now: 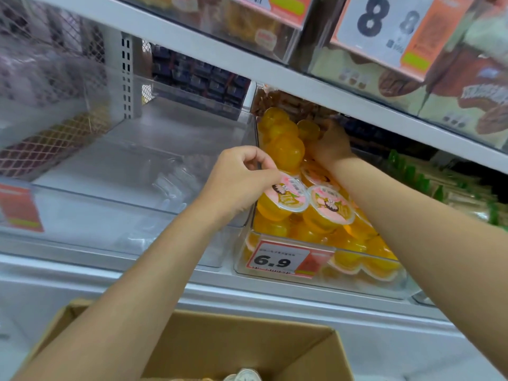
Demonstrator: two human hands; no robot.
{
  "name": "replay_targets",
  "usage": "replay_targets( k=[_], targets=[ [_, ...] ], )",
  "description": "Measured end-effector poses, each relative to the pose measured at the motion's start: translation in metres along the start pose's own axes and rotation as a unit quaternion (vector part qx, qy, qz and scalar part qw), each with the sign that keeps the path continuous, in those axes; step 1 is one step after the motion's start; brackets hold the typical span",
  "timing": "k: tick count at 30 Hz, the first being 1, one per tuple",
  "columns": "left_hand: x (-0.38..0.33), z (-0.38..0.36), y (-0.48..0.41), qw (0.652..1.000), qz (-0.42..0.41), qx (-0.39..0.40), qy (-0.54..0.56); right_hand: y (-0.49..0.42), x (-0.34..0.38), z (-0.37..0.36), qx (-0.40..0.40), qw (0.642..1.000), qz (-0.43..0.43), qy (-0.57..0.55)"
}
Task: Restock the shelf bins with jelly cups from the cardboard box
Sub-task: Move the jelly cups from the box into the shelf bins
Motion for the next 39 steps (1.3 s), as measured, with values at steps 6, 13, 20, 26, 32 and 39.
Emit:
replay_targets(
  k=[6, 13, 20, 26, 32, 39],
  targets=[
    [0.000, -0.001, 0.001, 1.000, -0.009, -0.004, 0.003, -0.006, 0.000, -0.001, -0.002, 1.000, 0.008, 0.013],
    [-0.001, -0.001, 0.002, 1.000, -0.004, 0.000, 0.006, -0.009, 0.000, -0.001, 0.009, 1.000, 0.019, 0.020],
    [-0.002, -0.001, 0.003, 1.000, -0.007, -0.005, 0.004, 0.009, -0.007, 0.010, -0.026, 0.992, 0.098, 0.079],
    [-0.008, -0.003, 0.010, 0.999, -0.024, -0.020, -0.021, 0.055, -0.018, 0.026, -0.048, 0.986, 0.145, 0.070],
    [-0.017, -0.004, 0.028, 0.991, -0.058, -0.096, -0.076, 0.117, -0.030, 0.044, -0.073, 0.981, 0.178, 0.026],
    [-0.032, 0.001, 0.093, 0.975, -0.020, -0.115, -0.188, 0.192, -0.029, 0.045, -0.096, 0.969, 0.220, -0.063]
  ],
)
Point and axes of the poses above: each hand's wrist, its own y-axis away from the middle knuckle, its own z-axis out of the back of the hand, x = y × z, the point moved 1 cm from there along -y, towards the middle knuckle, and after that the axes turned 7 degrees about y, right-handed, at the moved point
